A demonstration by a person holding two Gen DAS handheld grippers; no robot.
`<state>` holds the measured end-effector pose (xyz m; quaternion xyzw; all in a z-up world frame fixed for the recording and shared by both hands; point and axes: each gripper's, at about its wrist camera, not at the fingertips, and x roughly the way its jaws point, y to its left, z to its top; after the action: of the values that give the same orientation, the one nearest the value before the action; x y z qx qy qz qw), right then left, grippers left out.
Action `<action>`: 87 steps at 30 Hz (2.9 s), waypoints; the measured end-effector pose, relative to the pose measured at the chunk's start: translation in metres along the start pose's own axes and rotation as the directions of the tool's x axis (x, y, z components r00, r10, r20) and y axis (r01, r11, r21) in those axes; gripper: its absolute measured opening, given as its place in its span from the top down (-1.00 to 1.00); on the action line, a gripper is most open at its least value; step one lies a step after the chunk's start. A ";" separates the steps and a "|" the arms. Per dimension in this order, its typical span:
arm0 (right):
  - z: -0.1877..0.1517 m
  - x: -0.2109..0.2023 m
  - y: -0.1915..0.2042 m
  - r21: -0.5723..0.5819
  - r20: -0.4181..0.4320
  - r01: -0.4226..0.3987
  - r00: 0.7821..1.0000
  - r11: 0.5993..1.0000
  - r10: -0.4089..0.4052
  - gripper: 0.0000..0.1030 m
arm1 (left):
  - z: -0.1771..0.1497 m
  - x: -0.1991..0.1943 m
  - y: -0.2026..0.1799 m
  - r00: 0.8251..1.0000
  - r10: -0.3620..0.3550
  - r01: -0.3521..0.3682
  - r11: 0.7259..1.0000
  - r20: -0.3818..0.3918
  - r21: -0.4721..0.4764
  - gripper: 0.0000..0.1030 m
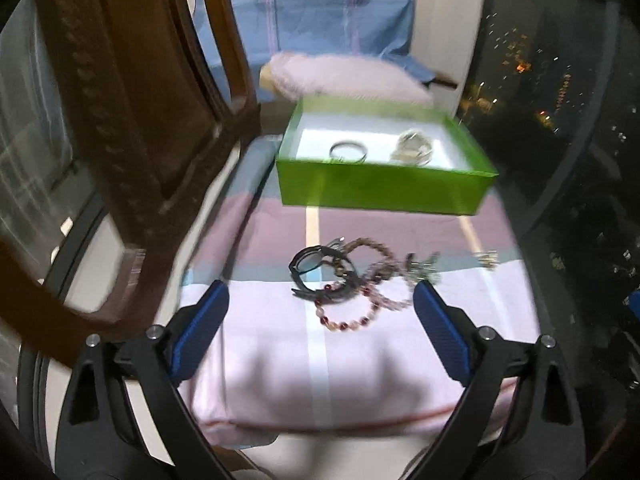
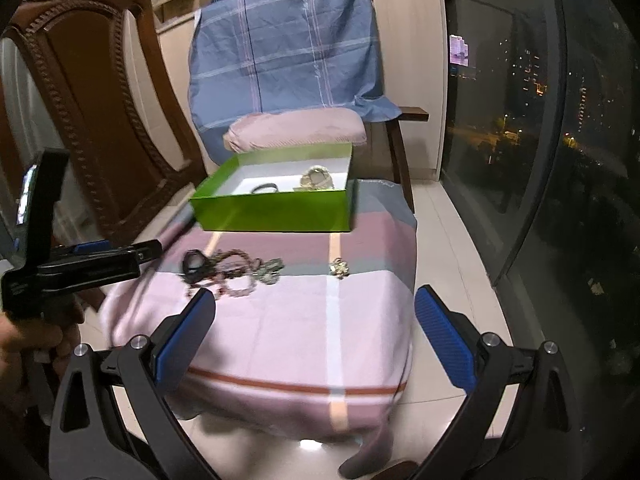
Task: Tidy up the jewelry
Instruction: 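Grasp the black bangle with the left tool while the right tool grasps the gold flower brooch, then lift the black bangle with the left tool while the right tool carries the brooch toward the box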
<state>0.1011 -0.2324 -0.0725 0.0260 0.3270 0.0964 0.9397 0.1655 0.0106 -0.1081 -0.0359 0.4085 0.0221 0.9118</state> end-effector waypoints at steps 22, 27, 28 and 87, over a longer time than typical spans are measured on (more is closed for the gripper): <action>0.011 0.194 -0.003 -0.083 -0.267 0.024 0.963 0.996 -0.045 0.60 | 0.006 0.113 0.026 0.985 -0.038 0.023 0.996 -0.171 -0.087 0.61; 0.017 0.175 -0.001 -0.061 -0.221 -0.006 0.975 0.998 -0.007 0.60 | 0.009 0.090 0.030 0.994 -0.049 0.044 0.997 -0.097 -0.058 0.78; 0.020 0.166 -0.002 -0.056 -0.204 -0.011 0.979 0.998 -0.001 0.60 | 0.010 0.079 0.030 0.997 -0.051 0.048 0.998 -0.065 -0.041 0.79; 0.060 -0.082 0.029 -0.096 0.166 -0.119 0.977 0.988 0.133 0.60 | 0.009 -0.166 0.008 0.955 -0.155 0.133 0.986 0.254 0.102 0.79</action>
<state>0.0710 -0.2191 0.0278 0.0149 0.2379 0.1671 0.9567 0.0614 0.0175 0.0219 -0.0242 0.2816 -0.0570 0.9575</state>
